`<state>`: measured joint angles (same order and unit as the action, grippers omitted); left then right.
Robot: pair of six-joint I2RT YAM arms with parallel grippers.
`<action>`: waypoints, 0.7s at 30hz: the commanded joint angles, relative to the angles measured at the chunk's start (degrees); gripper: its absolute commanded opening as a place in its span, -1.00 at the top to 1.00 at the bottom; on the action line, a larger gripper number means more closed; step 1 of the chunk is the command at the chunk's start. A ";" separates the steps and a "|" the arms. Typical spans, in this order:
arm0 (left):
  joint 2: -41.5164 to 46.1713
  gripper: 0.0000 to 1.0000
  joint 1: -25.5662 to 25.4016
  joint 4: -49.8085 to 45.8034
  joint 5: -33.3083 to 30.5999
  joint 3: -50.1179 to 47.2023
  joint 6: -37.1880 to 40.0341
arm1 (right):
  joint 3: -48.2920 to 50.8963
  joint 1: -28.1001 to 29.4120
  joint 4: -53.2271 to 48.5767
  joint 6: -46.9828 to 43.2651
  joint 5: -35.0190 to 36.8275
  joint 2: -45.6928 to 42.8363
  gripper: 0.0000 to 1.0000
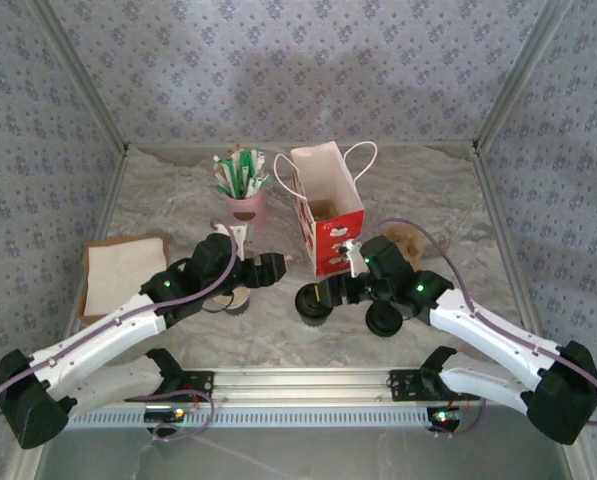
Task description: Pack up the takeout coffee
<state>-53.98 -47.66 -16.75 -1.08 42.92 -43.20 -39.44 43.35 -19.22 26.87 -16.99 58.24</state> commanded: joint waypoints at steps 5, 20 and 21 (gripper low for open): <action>3.43 -0.76 1.07 -1.95 -1.29 -1.10 -0.80 | -6.18 4.58 -3.13 -4.24 1.73 5.00 -0.47; 4.27 -0.77 1.67 -2.09 -1.11 -1.86 -0.69 | -8.09 9.29 -9.43 -3.60 4.51 5.28 -0.47; 4.39 -0.77 1.63 -2.01 -1.12 -1.99 -0.79 | -8.02 9.54 -9.75 -3.43 4.59 4.93 -0.47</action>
<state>-50.65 -46.48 -18.63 -1.61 41.36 -43.62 -45.74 52.07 -25.74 23.49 -13.69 64.58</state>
